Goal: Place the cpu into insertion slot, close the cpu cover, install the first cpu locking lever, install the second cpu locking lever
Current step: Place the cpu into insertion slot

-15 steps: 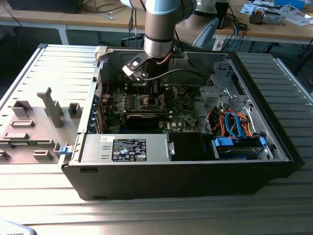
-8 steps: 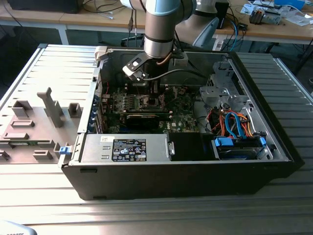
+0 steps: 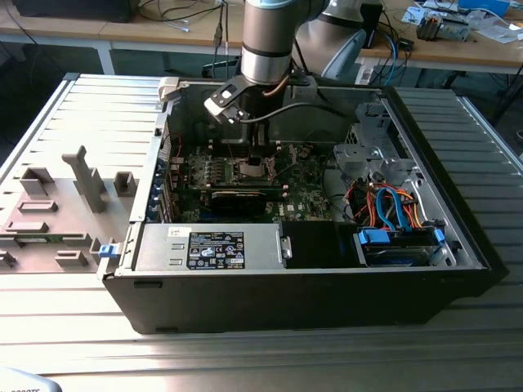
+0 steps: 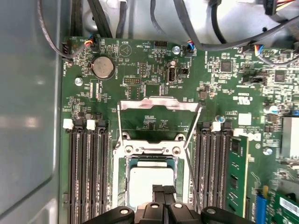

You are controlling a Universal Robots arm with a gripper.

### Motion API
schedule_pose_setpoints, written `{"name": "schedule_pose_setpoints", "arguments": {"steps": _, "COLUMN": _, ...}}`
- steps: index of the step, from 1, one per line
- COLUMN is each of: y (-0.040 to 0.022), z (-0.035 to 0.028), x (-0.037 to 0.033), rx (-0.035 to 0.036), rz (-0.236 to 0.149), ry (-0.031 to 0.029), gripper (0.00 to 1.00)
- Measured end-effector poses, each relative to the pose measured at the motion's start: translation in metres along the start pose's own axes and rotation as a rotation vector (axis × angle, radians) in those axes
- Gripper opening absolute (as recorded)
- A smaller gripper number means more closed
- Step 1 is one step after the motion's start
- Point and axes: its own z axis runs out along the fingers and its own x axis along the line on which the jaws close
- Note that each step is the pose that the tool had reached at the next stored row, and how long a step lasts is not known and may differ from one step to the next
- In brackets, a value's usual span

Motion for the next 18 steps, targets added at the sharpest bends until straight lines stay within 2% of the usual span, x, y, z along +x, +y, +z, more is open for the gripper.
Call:
{"name": "schedule_pose_setpoints", "arguments": {"steps": 4, "y": -0.0003, "z": -0.0069, "x": -0.0005, "rx": 0.0, "rz": 0.0, "ry": 0.0, "gripper": 0.11}}
{"name": "schedule_pose_setpoints", "arguments": {"steps": 11, "y": -0.0006, "z": -0.0147, "x": -0.0011, "rx": 0.0, "rz": 0.0, "ry": 0.0, "gripper": 0.11}}
{"name": "schedule_pose_setpoints", "arguments": {"steps": 18, "y": -0.0007, "z": -0.0172, "x": -0.0013, "rx": -0.0001, "rz": 0.0, "ry": -0.0001, "gripper": 0.11}}
